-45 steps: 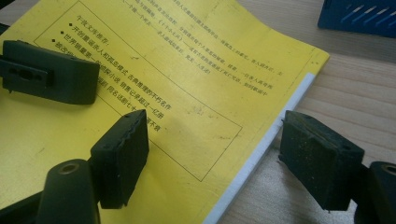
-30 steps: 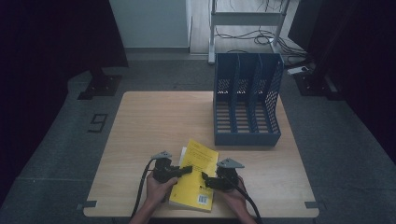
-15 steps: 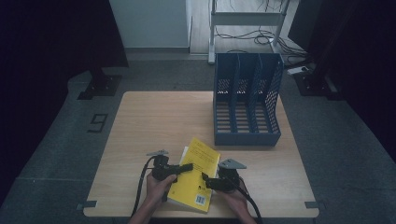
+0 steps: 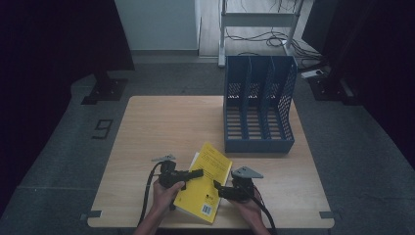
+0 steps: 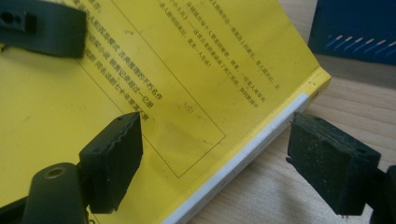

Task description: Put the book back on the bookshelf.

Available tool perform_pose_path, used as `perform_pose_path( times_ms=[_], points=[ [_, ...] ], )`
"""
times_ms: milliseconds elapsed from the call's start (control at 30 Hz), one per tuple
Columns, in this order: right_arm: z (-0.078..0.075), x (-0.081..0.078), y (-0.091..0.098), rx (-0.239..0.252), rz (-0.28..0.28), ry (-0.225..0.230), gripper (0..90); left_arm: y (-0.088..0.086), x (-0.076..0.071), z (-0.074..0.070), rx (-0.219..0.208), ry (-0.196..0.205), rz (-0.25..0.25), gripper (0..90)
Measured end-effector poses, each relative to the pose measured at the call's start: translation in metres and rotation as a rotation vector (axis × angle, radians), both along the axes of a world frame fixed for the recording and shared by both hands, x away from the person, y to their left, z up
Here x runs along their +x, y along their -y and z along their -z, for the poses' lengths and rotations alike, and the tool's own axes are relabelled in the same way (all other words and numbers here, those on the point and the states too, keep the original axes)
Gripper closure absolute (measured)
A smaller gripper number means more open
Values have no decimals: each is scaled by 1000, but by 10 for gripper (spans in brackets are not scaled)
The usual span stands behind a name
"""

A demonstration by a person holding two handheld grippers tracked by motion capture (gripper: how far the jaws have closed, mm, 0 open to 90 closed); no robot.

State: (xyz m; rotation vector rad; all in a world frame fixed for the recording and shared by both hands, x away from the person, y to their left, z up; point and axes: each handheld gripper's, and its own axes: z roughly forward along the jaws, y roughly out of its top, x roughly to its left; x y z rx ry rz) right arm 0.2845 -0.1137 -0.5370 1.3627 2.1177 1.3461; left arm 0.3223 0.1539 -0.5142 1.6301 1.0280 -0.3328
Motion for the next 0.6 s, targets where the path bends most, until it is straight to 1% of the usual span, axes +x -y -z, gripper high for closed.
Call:
perform_pose_path(
  times_ms=[67, 100, 133, 200, 233, 300, 333, 400, 600],
  points=[
    [-1, -2, 0, 5, -6, 8, 177, -3, 0, -3, -12, 11, -2, 870],
    [-1, -2, 0, 5, -6, 8, 177, -3, 0, -3, -12, 11, -2, 870],
    [-2, -3, 0, 8, -7, 12, 177, -5, 0, -5, -22, 13, -9, 870],
    [-2, -3, 0, 10, -7, 13, 176, -6, 1, -6, -23, 20, -10, 870],
    [-2, -3, 0, 15, -7, 14, 176, -6, 0, -7, -27, 15, -13, 870],
    [-2, -2, 1, 24, -9, 10, 175, -7, 0, -9, -32, 23, -12, 870],
    [-2, -2, 1, 33, -10, 8, 174, -8, 0, -10, -36, 20, -11, 870],
    [-2, -2, 1, 33, -10, 9, 173, -8, -1, -11, -48, 18, -7, 870],
    [-2, -2, 0, 43, -18, 9, 164, -7, -4, -18, -42, 44, 1, 870]
  ],
)
